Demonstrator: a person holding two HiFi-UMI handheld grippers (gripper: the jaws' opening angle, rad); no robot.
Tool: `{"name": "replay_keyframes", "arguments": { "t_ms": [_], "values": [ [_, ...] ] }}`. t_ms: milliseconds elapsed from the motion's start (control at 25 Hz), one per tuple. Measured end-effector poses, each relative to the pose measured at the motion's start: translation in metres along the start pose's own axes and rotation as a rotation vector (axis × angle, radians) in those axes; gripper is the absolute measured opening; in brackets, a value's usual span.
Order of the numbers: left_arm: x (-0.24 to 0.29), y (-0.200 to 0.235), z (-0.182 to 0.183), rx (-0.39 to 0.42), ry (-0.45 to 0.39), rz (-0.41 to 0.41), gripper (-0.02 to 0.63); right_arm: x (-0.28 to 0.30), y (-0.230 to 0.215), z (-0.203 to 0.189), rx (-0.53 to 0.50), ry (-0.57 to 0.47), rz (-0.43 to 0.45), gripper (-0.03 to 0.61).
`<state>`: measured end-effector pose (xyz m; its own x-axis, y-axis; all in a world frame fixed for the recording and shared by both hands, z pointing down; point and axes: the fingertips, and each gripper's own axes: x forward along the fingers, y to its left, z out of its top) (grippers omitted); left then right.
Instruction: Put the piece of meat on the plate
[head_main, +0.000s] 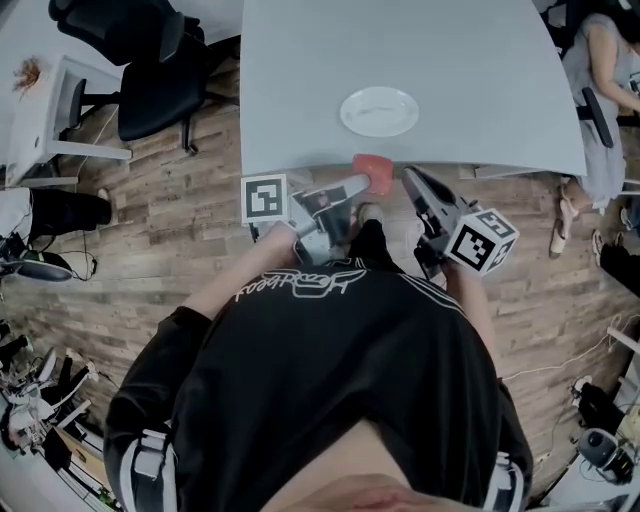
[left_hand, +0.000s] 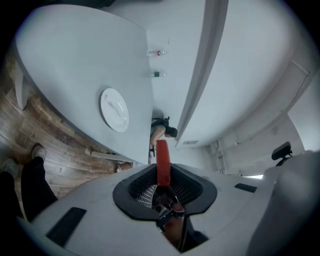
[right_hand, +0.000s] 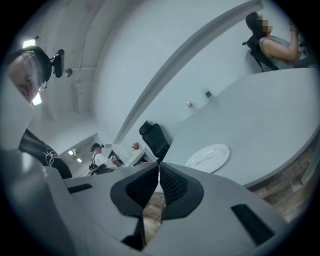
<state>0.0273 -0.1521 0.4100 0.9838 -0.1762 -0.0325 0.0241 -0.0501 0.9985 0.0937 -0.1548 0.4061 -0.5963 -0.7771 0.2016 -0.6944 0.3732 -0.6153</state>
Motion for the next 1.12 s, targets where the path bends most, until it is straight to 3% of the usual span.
{"name": "replay_keyframes", "arguments": {
  "t_ms": [360, 840, 1120],
  "values": [
    [0.066, 0.006, 0.058, -0.029, -0.074, 0.034, 0.083, 0.019, -0.064, 0.059, 0.021, 0.043, 0.036, 0.014],
    [0.093, 0.047, 0.109, -0.065, -0.157, 0.11, 0.083, 0.047, -0.106, 0.078, 0.027, 0.113, 0.057, 0.014],
    [0.1, 0.079, 0.131, -0.11, -0.182, 0.216, 0.083, 0.064, -0.127, 0.082, 0.037, 0.154, 0.065, 0.014]
  ]
}}
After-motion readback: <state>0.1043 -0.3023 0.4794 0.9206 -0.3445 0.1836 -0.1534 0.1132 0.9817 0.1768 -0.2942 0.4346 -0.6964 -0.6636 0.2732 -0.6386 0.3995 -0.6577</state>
